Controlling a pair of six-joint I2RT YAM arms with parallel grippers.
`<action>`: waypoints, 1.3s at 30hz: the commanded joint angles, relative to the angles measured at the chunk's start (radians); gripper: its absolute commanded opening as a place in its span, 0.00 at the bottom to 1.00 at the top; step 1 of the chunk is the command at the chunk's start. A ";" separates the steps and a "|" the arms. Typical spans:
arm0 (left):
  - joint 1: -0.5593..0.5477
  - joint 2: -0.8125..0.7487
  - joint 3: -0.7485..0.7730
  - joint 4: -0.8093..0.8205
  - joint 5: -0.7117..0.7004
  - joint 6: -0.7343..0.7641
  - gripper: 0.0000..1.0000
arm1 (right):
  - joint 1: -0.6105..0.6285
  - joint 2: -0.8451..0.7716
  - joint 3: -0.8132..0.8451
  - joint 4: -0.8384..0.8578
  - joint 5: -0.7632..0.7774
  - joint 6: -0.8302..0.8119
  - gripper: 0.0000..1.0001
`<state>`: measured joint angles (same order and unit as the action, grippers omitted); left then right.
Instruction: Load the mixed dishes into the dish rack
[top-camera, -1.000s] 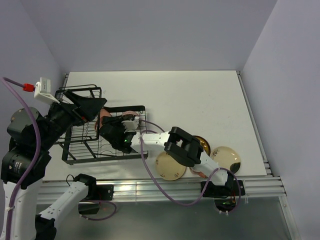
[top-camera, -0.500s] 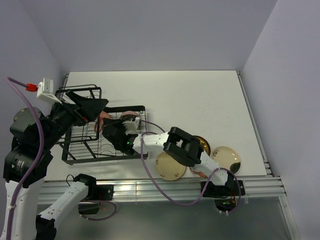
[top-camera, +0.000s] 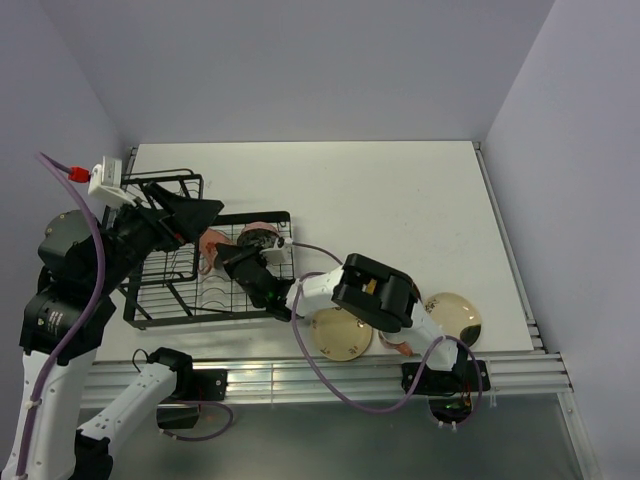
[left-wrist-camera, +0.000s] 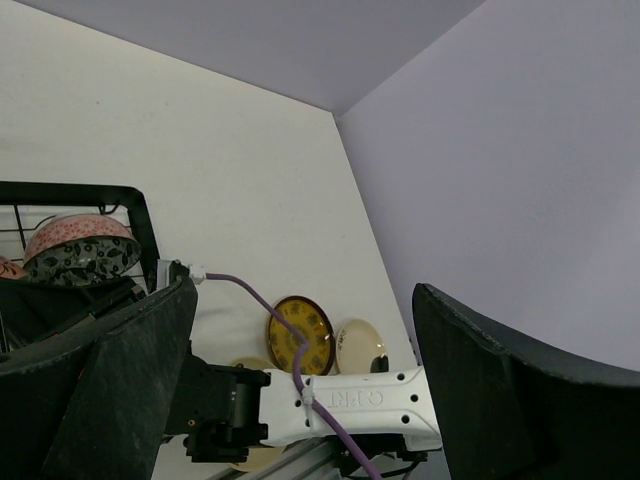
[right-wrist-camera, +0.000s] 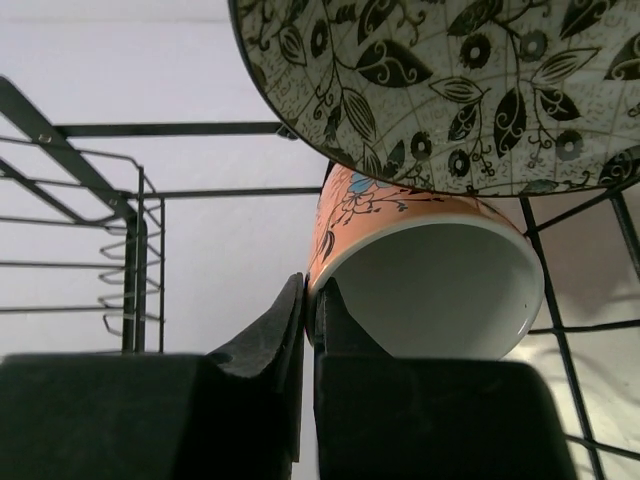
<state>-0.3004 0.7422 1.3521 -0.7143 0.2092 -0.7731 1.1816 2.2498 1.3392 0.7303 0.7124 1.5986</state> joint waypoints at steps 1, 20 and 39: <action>0.003 -0.003 -0.002 0.053 -0.004 0.034 0.95 | -0.017 -0.081 -0.061 0.072 -0.013 -0.063 0.00; 0.003 0.034 -0.041 0.072 -0.014 0.064 0.95 | -0.040 -0.199 -0.229 0.297 -0.157 -0.091 0.00; 0.003 0.056 -0.033 0.065 -0.022 0.074 0.95 | 0.004 -0.344 -0.331 0.356 -0.186 -0.164 0.00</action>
<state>-0.3004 0.7902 1.2961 -0.6765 0.2031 -0.7261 1.1759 2.0201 1.0073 0.9382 0.5083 1.4662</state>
